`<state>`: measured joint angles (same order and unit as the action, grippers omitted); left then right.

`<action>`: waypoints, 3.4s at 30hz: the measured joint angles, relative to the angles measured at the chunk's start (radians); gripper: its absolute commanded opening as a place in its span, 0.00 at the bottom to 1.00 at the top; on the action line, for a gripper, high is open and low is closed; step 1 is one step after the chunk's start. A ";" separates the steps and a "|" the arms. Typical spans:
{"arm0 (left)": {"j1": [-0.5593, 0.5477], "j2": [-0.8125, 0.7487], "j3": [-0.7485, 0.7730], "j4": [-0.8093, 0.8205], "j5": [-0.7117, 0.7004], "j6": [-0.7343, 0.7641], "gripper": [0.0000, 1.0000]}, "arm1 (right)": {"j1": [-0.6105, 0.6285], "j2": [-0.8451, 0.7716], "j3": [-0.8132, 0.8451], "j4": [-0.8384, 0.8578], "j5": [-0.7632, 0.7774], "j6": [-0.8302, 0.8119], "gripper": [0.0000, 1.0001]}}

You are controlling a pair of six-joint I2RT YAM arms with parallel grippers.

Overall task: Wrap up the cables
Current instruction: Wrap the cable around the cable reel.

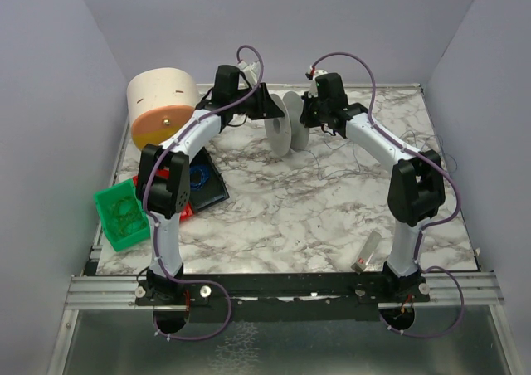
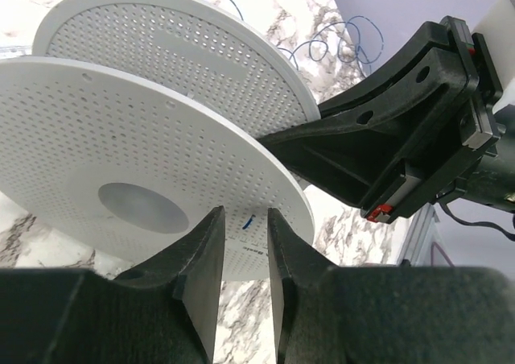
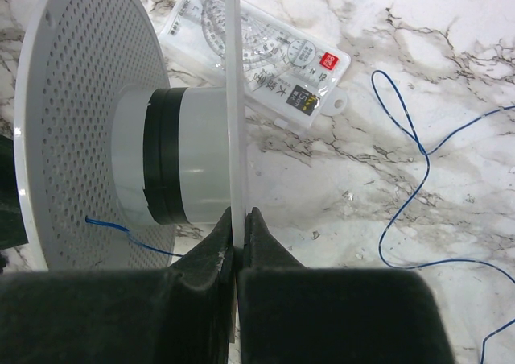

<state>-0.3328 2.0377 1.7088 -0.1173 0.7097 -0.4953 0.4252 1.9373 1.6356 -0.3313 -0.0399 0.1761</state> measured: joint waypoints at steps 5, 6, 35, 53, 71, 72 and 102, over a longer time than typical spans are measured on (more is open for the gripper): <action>0.000 0.021 0.000 0.025 0.033 -0.024 0.27 | -0.002 0.000 0.000 0.000 -0.003 0.000 0.01; 0.000 0.024 0.000 0.027 0.037 -0.026 0.27 | -0.002 0.000 0.000 0.000 -0.003 0.000 0.01; 0.013 0.016 -0.056 0.090 0.059 -0.082 0.00 | -0.002 0.000 0.000 0.000 -0.005 0.009 0.01; 0.043 -0.039 -0.151 0.071 -0.019 -0.055 0.14 | -0.001 0.000 0.000 -0.005 -0.006 0.027 0.01; 0.042 -0.059 -0.064 -0.122 -0.091 0.060 0.62 | -0.001 0.000 0.000 -0.007 -0.008 0.035 0.01; 0.043 -0.067 -0.063 -0.140 -0.106 0.070 0.65 | -0.001 0.000 0.000 -0.007 -0.008 0.036 0.01; -0.268 -0.188 0.175 -0.348 -0.647 0.244 0.78 | -0.001 0.000 0.000 -0.018 -0.020 0.115 0.01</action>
<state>-0.6006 1.8496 1.8835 -0.4656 0.0631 -0.2516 0.4244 1.9369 1.6356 -0.3496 -0.0601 0.2913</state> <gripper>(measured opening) 0.779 0.008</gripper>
